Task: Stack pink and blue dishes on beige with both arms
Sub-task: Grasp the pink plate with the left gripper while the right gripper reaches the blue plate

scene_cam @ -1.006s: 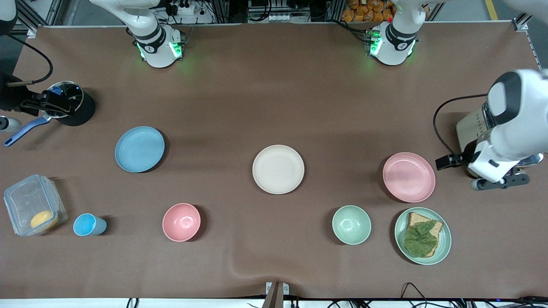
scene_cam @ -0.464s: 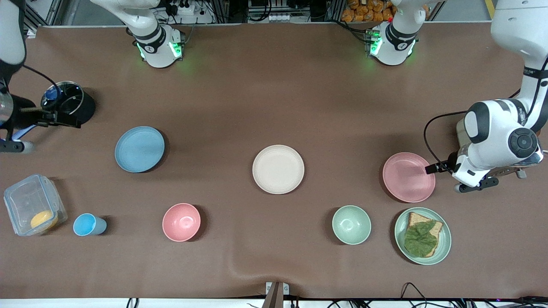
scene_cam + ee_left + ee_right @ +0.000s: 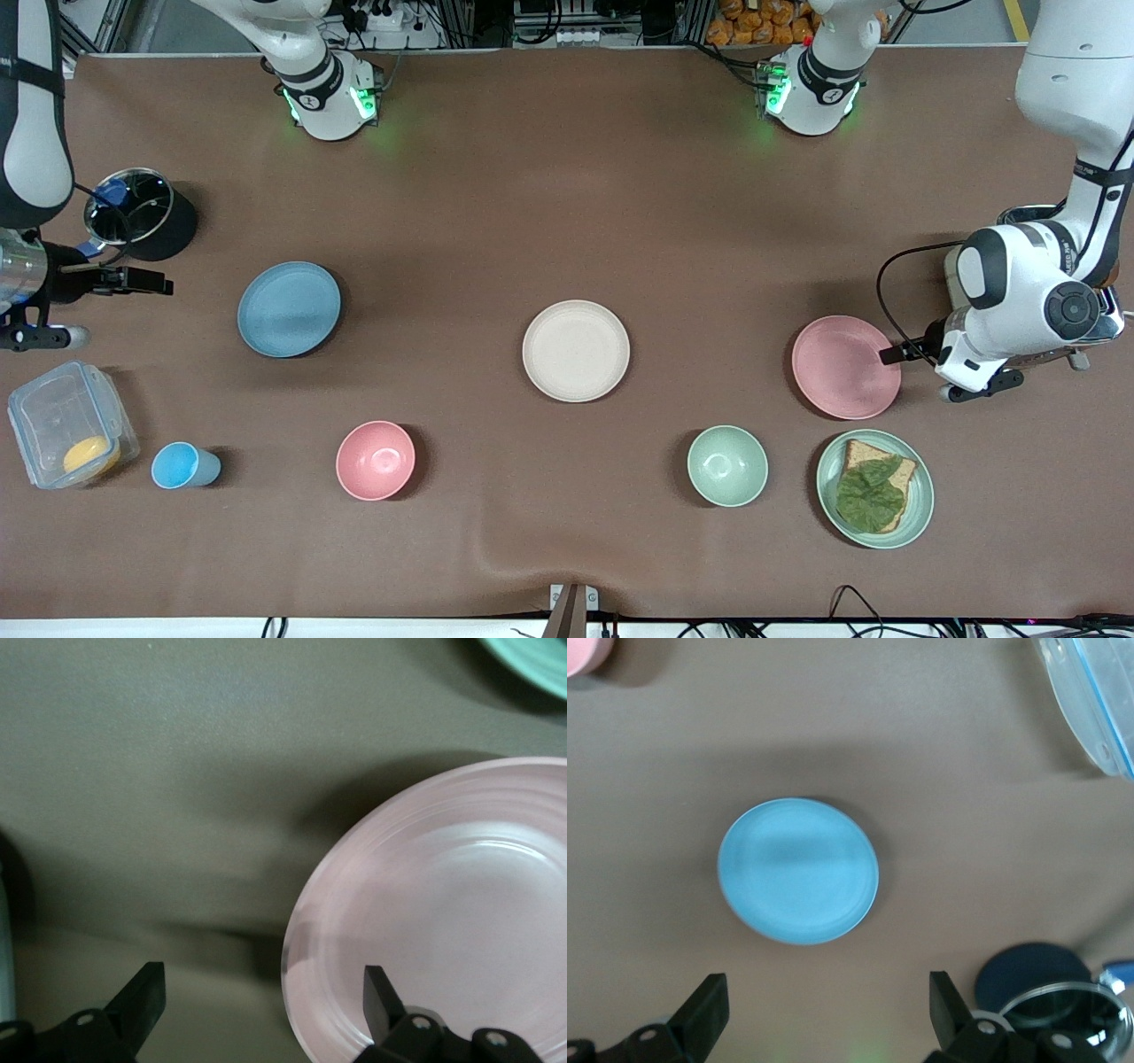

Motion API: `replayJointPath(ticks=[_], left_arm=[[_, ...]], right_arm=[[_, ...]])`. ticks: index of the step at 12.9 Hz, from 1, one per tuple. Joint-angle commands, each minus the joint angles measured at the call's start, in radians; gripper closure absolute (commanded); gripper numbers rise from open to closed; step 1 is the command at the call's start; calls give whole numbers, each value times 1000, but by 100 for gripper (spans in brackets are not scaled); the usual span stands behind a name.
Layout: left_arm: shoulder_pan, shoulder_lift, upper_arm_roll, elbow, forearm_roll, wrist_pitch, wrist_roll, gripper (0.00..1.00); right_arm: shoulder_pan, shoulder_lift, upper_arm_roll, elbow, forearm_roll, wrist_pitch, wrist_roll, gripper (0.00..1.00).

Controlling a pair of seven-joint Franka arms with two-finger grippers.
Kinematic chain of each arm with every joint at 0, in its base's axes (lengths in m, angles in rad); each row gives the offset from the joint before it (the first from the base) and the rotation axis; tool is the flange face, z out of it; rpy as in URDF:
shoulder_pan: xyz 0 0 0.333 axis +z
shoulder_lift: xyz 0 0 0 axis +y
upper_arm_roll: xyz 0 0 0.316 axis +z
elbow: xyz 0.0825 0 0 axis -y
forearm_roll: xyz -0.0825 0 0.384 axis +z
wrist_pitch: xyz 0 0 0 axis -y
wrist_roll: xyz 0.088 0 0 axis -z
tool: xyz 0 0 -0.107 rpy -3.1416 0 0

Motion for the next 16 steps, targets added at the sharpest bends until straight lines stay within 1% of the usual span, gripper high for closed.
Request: replayJointPath(ticks=[1, 3, 4, 5, 6, 7, 8, 11, 13, 14, 16], left_arm=[[12, 11, -11, 3, 0, 19, 14, 13], [12, 26, -11, 6, -25, 19, 14, 20], [12, 31, -11, 6, -28, 20, 14, 26], [12, 31, -11, 7, -28, 24, 14, 33], [12, 33, -11, 6, -28, 25, 14, 38], [12, 34, -11, 7, -28, 27, 14, 40], [12, 34, -11, 7, -28, 27, 14, 46], [11, 34, -11, 9, -28, 27, 14, 69], [11, 34, -11, 11, -40, 27, 13, 94], [11, 34, -11, 11, -68, 27, 13, 100], [9, 23, -21, 12, -105, 27, 16, 100]], right_arm=[[-32, -19, 12, -155, 17, 162, -50, 0], [-51, 15, 12, -232, 17, 275, -67, 0], [-54, 45, 12, -237, 17, 300, -82, 0], [-65, 80, 12, -236, 17, 313, -101, 0], [-77, 114, 14, -236, 19, 332, -128, 0], [-89, 143, 14, -236, 25, 345, -156, 0], [-95, 169, 14, -234, 52, 354, -176, 0], [-108, 229, 14, -236, 63, 409, -222, 0], [-108, 257, 14, -236, 66, 419, -222, 0], [-108, 266, 14, -236, 77, 417, -223, 0], [-105, 285, 17, -236, 94, 415, -222, 0]])
